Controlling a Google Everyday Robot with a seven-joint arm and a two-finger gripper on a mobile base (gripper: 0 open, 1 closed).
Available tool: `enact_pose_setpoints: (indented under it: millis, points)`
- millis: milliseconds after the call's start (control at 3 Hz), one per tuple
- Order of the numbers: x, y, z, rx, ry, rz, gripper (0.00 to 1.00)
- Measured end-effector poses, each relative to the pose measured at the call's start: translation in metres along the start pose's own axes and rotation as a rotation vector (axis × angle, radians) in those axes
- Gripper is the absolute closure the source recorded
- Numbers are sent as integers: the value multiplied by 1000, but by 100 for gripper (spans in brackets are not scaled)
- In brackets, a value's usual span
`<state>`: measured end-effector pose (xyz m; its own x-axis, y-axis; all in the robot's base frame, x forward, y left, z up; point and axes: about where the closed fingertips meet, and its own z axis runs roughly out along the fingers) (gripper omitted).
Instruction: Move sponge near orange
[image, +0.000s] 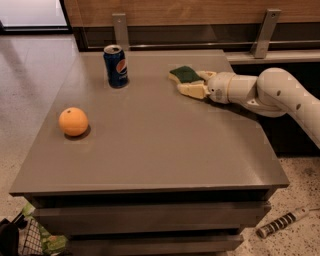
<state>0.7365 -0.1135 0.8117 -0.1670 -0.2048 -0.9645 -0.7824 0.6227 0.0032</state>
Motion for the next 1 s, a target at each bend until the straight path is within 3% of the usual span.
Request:
enact_pose_setpoints:
  millis: [333, 667, 1000]
  points:
    - [-2, 0, 0, 0, 0, 0, 94]
    - [-2, 0, 0, 0, 0, 0, 100]
    - [-2, 0, 0, -1, 0, 0, 100]
